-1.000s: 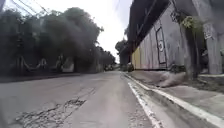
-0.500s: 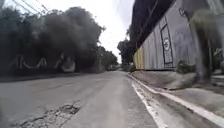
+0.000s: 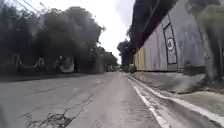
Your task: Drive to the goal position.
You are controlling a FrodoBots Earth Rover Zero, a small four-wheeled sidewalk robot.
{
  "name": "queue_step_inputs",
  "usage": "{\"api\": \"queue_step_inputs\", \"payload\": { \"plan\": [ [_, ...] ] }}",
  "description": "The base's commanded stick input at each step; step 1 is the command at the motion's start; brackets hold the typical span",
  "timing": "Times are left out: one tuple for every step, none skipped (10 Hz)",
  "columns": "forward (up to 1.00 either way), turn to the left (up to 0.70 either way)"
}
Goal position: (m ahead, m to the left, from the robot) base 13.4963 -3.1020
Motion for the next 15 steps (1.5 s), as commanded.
{"api": "queue_step_inputs", "payload": {
  "plan": [
    [0.70,0.00],
    [0.70,0.00],
    [0.70,0.00],
    [0.70,0.00],
    [0.70,0.00],
    [0.70,0.00],
    [0.70,0.00],
    [0.70,0.00],
    [0.70,-0.01],
    [0.70,-0.08],
    [0.70,-0.29],
    [0.70,-0.35],
    [0.70,-0.23],
    [0.70,0.00],
    [0.70,0.00]
  ]
}}
